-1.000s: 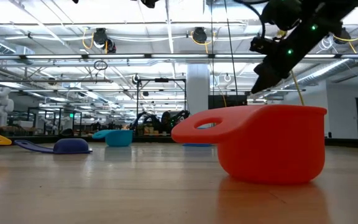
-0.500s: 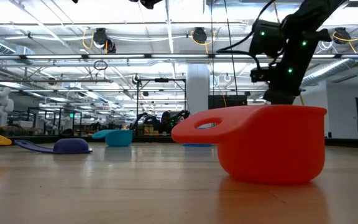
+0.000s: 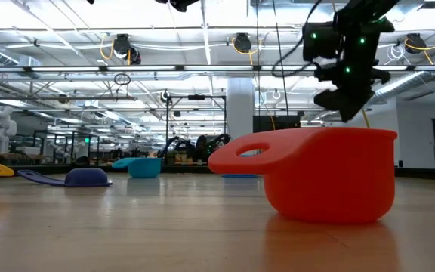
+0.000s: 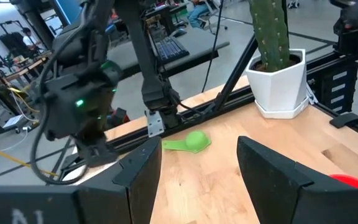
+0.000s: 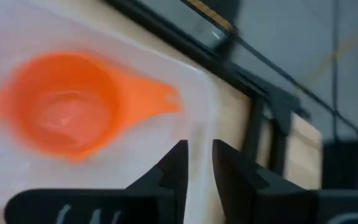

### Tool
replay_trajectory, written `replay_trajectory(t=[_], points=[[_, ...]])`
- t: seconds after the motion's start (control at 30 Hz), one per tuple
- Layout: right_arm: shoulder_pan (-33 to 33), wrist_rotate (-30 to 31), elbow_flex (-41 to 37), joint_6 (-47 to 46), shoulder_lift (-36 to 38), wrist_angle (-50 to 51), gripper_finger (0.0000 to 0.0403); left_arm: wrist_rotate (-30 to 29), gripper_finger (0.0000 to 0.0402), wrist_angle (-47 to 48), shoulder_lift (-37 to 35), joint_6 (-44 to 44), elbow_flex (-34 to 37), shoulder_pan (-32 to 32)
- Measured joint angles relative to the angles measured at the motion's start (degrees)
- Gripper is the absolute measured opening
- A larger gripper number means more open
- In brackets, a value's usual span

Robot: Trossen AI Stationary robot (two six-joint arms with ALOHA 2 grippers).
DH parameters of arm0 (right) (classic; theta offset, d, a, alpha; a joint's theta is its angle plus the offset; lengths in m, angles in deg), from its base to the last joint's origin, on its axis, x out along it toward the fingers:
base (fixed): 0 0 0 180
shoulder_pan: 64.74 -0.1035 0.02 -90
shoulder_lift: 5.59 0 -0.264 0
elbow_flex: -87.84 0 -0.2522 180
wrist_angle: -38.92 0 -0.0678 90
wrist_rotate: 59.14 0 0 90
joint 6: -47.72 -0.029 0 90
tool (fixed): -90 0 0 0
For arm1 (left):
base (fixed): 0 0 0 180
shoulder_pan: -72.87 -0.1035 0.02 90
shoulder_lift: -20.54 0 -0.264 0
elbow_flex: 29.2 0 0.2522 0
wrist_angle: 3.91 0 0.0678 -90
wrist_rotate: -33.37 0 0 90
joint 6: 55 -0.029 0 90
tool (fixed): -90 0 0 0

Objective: Nest measuring cups in basket
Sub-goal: Adjust the white bin

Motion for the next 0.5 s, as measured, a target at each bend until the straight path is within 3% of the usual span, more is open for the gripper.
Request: replay_trajectory(t=[0.13,0.27,0.5], points=[[4.21,-1.88,-0.07,-1.05,-0.02,0.97,0.0059,0.0,0.0214,-0.04,0.0,0.34,-0.02,0.2],[8.24,-8.27,-0.07,0.81,-0.04,0.12,0.0059,0.0,0.0214,-0.29,0.0,0.33,-0.02,0.56],[12.15,-7.71,-1.11,1.58,-0.04,0.13,0.0059,-0.01,0.0214,-0.35,0.0,0.31,-0.02,0.81]])
